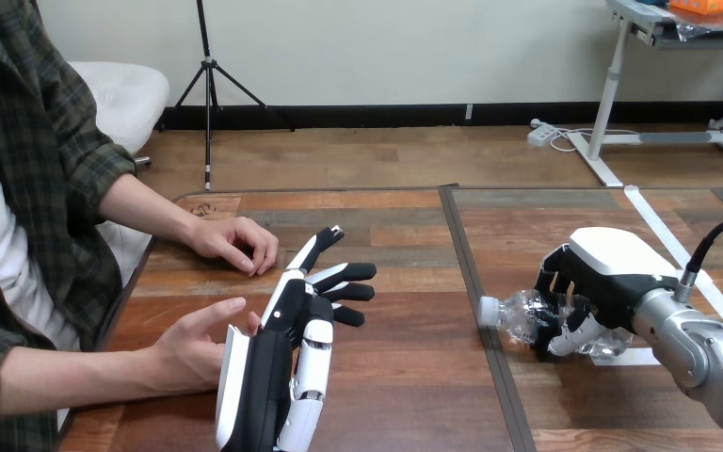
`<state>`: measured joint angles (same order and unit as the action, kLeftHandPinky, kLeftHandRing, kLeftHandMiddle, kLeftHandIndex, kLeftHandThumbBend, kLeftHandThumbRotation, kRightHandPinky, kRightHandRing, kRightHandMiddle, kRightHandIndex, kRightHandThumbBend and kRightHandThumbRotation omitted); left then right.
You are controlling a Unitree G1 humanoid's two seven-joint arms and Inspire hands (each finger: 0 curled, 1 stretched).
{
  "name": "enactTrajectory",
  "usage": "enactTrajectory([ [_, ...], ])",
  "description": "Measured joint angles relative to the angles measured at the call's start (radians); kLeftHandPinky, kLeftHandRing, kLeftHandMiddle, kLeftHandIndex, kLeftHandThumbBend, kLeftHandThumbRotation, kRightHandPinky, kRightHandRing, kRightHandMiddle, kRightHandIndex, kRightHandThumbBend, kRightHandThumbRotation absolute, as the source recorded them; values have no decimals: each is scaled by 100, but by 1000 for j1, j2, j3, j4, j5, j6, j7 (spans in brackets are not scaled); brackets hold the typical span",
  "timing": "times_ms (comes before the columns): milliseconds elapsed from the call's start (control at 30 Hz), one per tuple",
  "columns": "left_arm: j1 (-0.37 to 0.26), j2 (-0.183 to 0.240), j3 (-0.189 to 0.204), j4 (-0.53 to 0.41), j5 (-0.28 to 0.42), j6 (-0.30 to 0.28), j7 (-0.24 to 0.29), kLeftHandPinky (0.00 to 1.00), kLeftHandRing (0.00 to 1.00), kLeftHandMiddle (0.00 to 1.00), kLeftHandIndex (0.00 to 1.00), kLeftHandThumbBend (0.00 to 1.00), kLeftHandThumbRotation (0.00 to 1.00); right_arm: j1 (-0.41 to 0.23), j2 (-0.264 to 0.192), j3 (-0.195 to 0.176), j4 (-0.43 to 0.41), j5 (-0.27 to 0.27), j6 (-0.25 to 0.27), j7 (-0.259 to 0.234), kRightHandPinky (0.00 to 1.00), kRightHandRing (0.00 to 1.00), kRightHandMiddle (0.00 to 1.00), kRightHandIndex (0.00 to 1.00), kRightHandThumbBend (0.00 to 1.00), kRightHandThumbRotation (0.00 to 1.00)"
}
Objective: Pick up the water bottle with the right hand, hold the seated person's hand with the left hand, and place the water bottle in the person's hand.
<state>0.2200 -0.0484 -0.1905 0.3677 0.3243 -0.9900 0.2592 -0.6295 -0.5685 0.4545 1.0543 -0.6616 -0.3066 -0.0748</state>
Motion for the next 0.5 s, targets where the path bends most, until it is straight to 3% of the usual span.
enactTrajectory([
  [500,0,0,0,0,0,0,0,55,64,69,86,3,100,0,13,-2,11,18,-4,-11,47,52,56,53,75,0],
])
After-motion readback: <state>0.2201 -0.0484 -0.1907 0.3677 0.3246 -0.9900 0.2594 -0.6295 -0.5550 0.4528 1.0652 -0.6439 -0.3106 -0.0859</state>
